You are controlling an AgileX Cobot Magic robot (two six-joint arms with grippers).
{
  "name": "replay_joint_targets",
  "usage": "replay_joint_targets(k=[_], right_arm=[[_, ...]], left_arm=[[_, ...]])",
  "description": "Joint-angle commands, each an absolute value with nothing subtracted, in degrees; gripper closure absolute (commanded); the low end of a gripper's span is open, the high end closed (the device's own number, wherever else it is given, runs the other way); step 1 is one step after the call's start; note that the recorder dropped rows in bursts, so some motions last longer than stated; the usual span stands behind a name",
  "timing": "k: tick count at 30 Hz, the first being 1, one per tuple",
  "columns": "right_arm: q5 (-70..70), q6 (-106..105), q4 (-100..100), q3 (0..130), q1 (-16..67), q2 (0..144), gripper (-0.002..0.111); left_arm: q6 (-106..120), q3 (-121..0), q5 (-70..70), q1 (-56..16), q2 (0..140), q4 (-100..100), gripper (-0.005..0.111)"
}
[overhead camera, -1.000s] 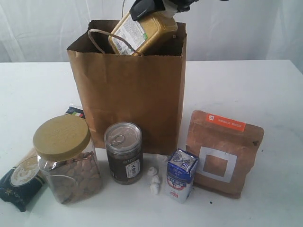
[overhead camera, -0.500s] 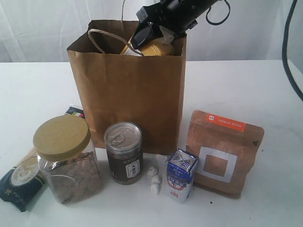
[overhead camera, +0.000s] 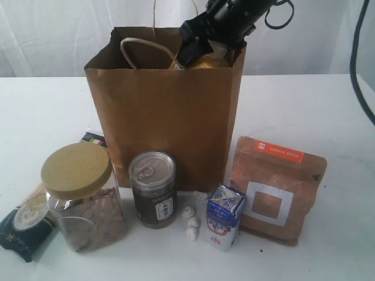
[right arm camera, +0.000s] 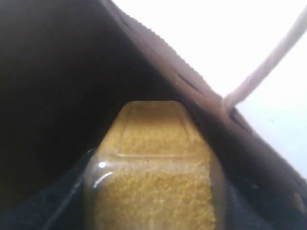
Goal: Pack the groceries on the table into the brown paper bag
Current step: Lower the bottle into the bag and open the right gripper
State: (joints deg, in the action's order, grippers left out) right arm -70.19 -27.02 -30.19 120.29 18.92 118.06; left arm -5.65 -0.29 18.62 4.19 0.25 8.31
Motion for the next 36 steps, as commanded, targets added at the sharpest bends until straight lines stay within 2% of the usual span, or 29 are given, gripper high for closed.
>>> replay_joint_targets(k=[1, 6, 14, 16, 19, 36], right_arm=[[-69.1, -26.6, -33.2, 120.5, 18.9, 116.7, 0.096], [-68.5, -26.6, -33.2, 120.5, 18.9, 116.7, 0.084], [-68.1, -26.6, -33.2, 120.5, 18.9, 116.8, 0.079], [-68.0, -26.6, -33.2, 120.5, 18.9, 116.9, 0.069], [-67.5, -26.6, -33.2, 120.5, 18.9, 117.3, 0.061], [-70.0, -25.1, -32.7, 120.5, 18.9, 117.4, 0.059]], left_arm=[[-6.0, 0.0, 19.1, 3.8, 0.0, 8.2, 0.107], [-6.0, 0.0, 19.1, 3.8, 0.0, 8.2, 0.107], [-6.0, 0.0, 19.1, 3.8, 0.0, 8.2, 0.107], [-6.0, 0.0, 19.1, 3.8, 0.0, 8.2, 0.107], [-6.0, 0.0, 19.1, 3.8, 0.0, 8.2, 0.107], [-6.0, 0.0, 19.1, 3.8, 0.0, 8.2, 0.107]])
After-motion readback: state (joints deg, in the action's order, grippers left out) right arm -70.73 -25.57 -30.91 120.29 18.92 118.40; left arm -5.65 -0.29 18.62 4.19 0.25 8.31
